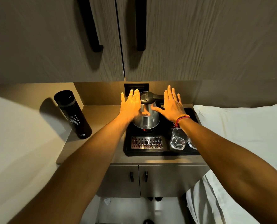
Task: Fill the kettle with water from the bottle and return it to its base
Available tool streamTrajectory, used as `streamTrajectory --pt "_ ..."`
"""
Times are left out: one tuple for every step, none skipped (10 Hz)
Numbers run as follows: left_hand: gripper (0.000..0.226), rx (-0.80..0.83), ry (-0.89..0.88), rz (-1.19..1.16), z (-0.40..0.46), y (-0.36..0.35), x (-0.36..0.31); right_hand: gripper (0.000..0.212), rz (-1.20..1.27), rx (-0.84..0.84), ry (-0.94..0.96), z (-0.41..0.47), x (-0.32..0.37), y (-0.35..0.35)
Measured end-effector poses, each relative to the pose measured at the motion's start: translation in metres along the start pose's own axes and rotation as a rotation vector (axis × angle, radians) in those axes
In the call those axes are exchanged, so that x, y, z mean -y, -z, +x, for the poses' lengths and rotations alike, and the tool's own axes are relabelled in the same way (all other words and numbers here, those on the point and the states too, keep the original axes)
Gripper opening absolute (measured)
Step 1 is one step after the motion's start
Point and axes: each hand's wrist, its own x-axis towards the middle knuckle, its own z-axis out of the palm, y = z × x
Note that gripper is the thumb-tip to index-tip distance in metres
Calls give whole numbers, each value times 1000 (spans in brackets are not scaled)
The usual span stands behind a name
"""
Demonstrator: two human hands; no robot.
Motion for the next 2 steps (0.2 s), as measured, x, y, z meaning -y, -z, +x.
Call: streamTrajectory --pt "127 -38 -5 71 -15 12 -8 102 -32 -41 26 -17 8 17" --pt "119 -134 -27 48 -25 26 -14 95 -15 -107 26 -35 11 33"
